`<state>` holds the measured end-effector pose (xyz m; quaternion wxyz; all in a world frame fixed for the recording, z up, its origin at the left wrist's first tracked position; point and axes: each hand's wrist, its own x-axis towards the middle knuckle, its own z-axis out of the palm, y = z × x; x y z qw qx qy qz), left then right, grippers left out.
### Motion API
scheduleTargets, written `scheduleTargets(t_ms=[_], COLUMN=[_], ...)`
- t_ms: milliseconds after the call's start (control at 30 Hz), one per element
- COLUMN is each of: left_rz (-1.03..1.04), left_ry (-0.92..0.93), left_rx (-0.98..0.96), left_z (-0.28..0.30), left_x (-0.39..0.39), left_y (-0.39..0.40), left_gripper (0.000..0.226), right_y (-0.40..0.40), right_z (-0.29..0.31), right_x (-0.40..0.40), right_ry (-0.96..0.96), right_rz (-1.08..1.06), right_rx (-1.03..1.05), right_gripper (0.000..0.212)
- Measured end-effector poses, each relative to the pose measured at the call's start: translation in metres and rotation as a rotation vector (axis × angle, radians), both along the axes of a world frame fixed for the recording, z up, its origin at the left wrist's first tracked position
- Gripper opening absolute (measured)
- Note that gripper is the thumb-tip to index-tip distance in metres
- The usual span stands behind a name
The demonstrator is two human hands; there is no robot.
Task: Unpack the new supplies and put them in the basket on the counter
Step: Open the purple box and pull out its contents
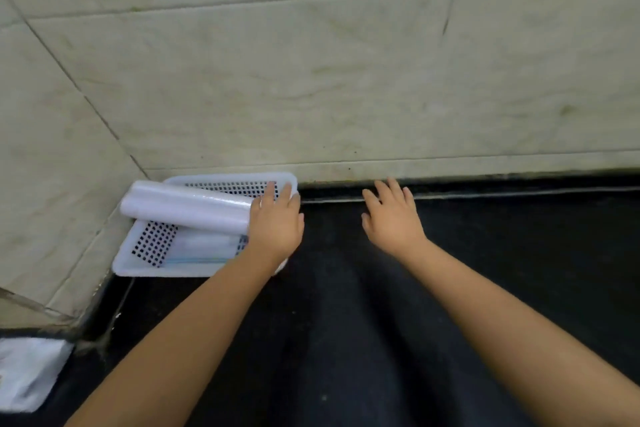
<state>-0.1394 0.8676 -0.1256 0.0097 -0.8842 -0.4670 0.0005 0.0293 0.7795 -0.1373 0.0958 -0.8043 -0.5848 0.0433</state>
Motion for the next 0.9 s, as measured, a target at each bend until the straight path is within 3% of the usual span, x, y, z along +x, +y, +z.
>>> scheduleTargets(t_ms=[200,367,533,700,900], left_rz=[-0.340,-0.419,-0.491,-0.500,-0.487], left_ry=[-0.030,-0.049,-0.016,0.070,0.096], left_rx=[-0.016,-0.142,-0.221,-0.314,-0.369], left_z=[0.013,-0.007,-0.026,-0.052,-0.091], left_x=[0.176,0.289,0.355,0.406,0.474], left_y=[-0.157,-0.307,-0.408,-0.450,-0.455], left_gripper=[0.052,0.052,0.049,0.057,0.061], right_y=[-0.186,-0.365,-0.505,-0.577,-0.591], right_z=[0.015,0.012,0.016,0.006,-0.015], right_x=[0.127,0.214,0.283,0.335,0.417], right_ry=[-0.035,-0.040,-0.019,0.038,0.066], right_rz=[-0.310,-0.508,-0.715,-0.838,-0.824], right_rx=[-0.009,-0.054,-0.095,-0.137,-0.221], right_gripper=[0.054,0.054,0.052,0.047,0.052])
